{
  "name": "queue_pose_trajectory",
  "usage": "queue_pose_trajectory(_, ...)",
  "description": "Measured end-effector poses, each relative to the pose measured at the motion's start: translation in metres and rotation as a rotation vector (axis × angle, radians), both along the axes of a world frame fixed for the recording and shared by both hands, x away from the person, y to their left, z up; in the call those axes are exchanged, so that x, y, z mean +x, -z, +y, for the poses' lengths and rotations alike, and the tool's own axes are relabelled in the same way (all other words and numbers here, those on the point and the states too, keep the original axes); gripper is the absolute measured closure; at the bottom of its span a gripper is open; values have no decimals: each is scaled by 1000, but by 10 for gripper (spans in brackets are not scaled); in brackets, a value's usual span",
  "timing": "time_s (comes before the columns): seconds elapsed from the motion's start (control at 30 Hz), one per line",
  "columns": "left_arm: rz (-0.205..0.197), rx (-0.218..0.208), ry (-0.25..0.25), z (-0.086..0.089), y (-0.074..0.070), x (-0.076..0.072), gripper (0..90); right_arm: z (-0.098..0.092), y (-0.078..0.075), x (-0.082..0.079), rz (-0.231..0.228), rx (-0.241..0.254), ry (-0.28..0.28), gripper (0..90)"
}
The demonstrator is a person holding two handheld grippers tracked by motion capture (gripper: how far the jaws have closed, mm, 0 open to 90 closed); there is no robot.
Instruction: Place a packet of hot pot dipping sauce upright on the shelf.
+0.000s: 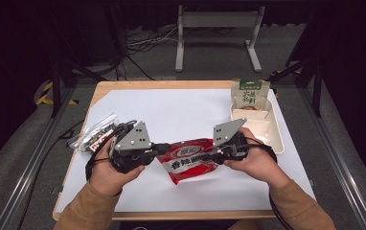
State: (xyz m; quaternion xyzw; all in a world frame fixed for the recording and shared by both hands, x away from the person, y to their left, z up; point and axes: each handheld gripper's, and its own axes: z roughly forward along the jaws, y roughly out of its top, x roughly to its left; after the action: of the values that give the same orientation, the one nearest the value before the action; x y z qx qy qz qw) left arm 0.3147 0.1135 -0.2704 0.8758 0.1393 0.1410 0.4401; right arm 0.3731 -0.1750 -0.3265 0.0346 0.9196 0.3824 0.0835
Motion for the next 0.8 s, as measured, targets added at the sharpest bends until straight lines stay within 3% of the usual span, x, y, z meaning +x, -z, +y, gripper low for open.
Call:
queue_pose_trajectory(0.03, -1, -1, -1, 0, 0, 0, 900, 0, 0, 0, 0, 0, 0, 717)
queue_pose_trajectory(0.1, 1, -5, 1, 0, 0, 1, 900, -1, 3, 2, 9, 0, -7, 840)
queue_pose_trajectory(0.17, 1, -7, 3, 0, 0, 1, 900, -2, 4, 2, 19, 4, -21, 875)
queue_pose_trajectory(0.5, 4, -27, 3, 2, 1, 2, 899, -4, 2, 3, 14, 21, -15, 893)
queue_pose_trajectory(0.67, 16, -83, 5, 5, 2, 5, 871, -8, 1, 5, 45, 48, -9, 894)
queue_pose_trajectory(0.8, 11, -156, -27, 11, -1, 4, 722, -12, -3, 6, 63, 93, 4, 894)
